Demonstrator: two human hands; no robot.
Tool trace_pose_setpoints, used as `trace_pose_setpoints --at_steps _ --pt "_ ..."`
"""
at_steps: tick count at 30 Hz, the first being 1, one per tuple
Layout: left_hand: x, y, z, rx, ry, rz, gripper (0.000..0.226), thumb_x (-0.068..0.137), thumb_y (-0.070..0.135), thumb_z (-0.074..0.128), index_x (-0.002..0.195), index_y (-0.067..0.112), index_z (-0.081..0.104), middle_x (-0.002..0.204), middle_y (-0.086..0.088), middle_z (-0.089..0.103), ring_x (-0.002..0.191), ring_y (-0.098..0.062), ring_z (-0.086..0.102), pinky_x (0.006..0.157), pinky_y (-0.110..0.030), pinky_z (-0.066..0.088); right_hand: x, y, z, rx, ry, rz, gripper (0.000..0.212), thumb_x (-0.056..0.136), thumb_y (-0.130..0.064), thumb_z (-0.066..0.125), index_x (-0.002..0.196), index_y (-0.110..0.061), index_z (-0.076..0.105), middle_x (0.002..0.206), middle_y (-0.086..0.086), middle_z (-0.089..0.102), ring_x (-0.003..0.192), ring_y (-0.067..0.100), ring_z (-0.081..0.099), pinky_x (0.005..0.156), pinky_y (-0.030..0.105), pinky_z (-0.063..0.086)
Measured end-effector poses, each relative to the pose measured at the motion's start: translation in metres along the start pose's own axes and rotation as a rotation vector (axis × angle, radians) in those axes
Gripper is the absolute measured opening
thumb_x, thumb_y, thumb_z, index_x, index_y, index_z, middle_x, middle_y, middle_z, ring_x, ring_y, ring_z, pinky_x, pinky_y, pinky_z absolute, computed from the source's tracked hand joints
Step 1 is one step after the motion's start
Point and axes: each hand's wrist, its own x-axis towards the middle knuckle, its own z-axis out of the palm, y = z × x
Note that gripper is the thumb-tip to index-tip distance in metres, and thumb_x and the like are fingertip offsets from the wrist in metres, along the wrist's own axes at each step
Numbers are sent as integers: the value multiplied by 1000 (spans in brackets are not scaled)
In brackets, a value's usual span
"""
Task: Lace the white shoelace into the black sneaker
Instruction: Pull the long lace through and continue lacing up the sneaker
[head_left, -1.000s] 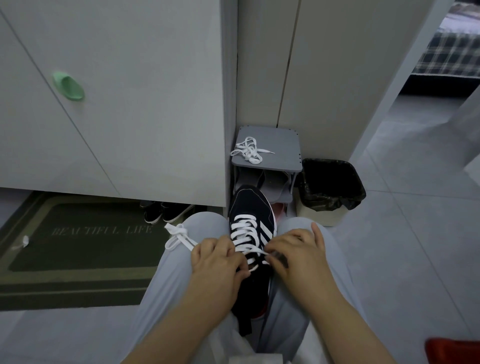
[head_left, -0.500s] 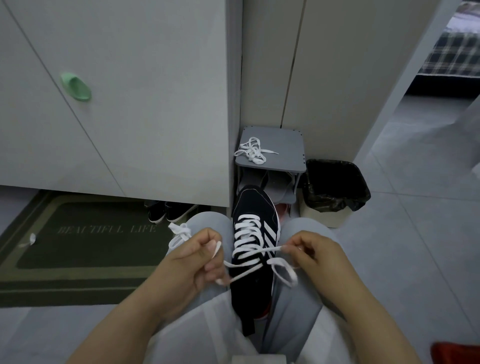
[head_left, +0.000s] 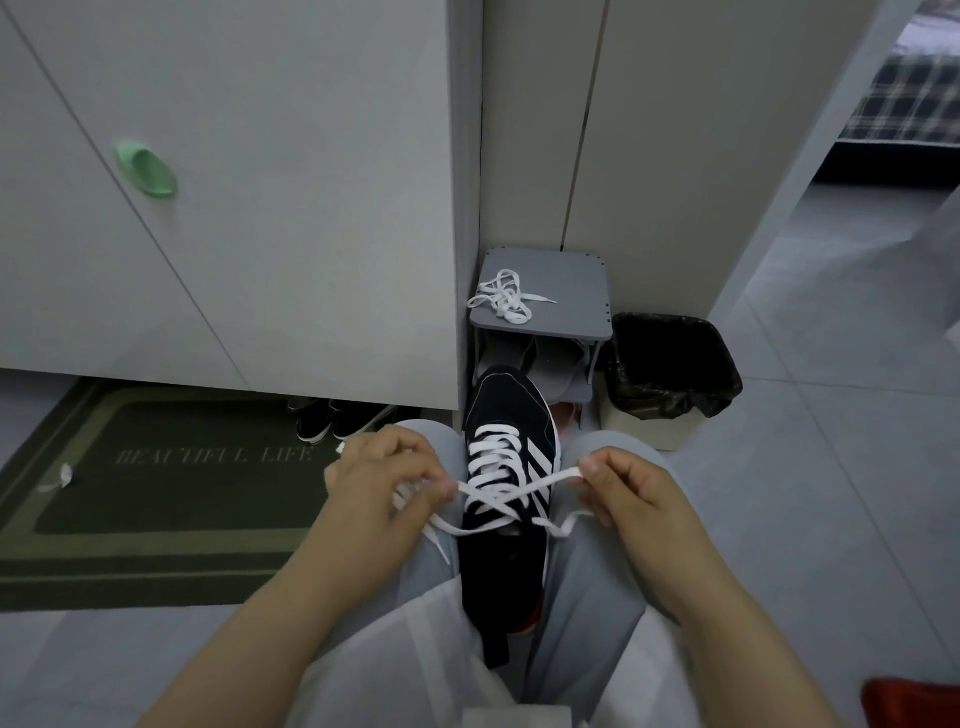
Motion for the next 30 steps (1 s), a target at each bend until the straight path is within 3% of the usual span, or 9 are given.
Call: trace_pose_setpoints --at_steps 2,4,7,10,13,17,20,25,30 --pt "-1 10 -4 -404 31 -137 24 75 47 49 63 30 63 96 12 63 91 2 53 78 -9 35 1 0 -2 39 18 7 11 87 -15 60 76 -13 64 56 -11 53 57 -2 48 59 8 40" --pt "0 20 -4 -894 66 -256 36 85 28 46 51 22 55 72 -5 63 73 -15 59 71 -20 48 0 2 -4 19 -2 24 10 80 -7 68 87 -14 66 58 -6 47 57 3 47 60 10 42" --pt "1 28 -6 -1215 31 -377 45 92 6 30 48 16 39 48 -3 35 43 -15 34 45 -23 44 1 9 -3 -182 -14 -17 29 82 -2 65 97 -26 63 57 -11 42 56 1 43 62 12 42" --pt "0 19 -3 -688 -113 -356 35 94 11 35 59 13 36 49 2 34 46 -13 27 42 -20 28 1 12 2 -345 13 -74 23 84 -8 60 91 -30 63 60 -16 53 59 1 49 60 11 41" --pt "-3 9 -1 28 -279 -72 16 89 35 52 78 24 46 60 7 49 53 -4 41 53 -21 36 1 15 6 -475 15 -172 9 85 -16 64 85 -25 67 77 -14 62 76 1 56 68 12 45" --pt "7 9 -3 546 -385 73 24 86 52 51 102 35 58 91 13 46 89 -7 50 74 -24 41 1 18 5 -437 0 -192 9 82 -14 68 83 -23 71 81 -12 64 83 3 58 73 13 45" --pt "13 5 -7 465 -376 121 26 82 54 54 89 32 68 92 14 39 94 -5 38 78 -21 33 -1 18 3 -443 -16 -145 18 81 -11 69 85 -29 71 79 -17 65 81 -2 56 70 9 43" --pt "8 10 -15 -128 -251 98 32 79 58 42 74 29 56 106 26 51 110 7 38 86 -4 29 -1 19 5 -477 -102 -84 37 76 -16 74 92 -44 56 83 -16 67 82 -4 60 78 11 45" --pt "3 19 -10 -449 -279 -33 38 95 29 37 76 8 62 85 9 68 83 -3 60 77 -7 41 -2 20 10 -566 -100 -169 46 72 -21 78 90 -49 47 87 -21 58 88 0 54 76 13 45"
